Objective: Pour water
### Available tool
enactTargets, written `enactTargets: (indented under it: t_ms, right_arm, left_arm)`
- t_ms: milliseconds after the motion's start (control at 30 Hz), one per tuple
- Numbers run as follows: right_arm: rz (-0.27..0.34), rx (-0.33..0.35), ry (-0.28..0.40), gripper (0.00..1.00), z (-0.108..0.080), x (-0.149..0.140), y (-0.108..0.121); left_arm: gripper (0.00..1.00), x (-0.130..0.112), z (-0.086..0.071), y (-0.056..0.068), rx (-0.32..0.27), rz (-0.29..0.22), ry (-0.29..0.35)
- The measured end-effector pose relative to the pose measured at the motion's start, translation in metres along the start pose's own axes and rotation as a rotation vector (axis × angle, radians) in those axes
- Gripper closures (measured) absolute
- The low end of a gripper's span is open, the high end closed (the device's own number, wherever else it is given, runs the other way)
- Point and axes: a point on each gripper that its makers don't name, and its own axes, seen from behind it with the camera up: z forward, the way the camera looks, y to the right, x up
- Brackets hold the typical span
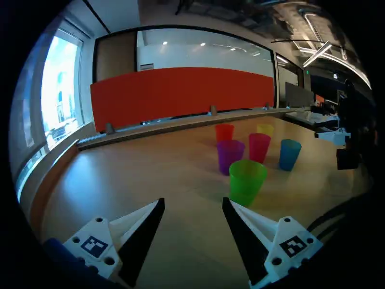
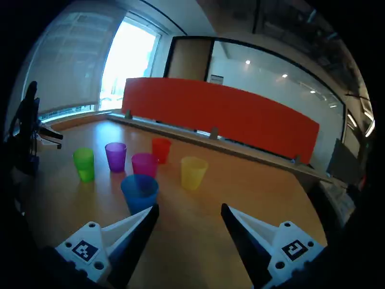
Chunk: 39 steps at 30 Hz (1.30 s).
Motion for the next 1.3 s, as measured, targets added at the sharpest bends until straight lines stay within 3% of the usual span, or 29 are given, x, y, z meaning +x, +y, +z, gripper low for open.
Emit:
enactTargets:
  t_ms: [300,800,1000,1300]
  right_arm:
    - [0.003,-0.081,0.092,0.00,-0.004,0.020,0.007]
    - [0.126,-0.226,0.285,0.00,-0.005,0.065,0.032]
    - [0.154,-0.289,0.313,0.00,-0.004,0.065,0.044]
    - [0.187,-0.310,0.315,0.00,-0.005,0.060,0.049]
  left_arm:
    - [0.12,0.014,-0.016,-0.022,0.087,-0.025,0.083]
    - [0.12,0.044,-0.035,-0.061,0.239,-0.068,0.227]
    - [0.12,0.056,-0.037,-0.067,0.267,-0.081,0.286]
    - [0.12,0.069,-0.039,-0.069,0.281,-0.077,0.337]
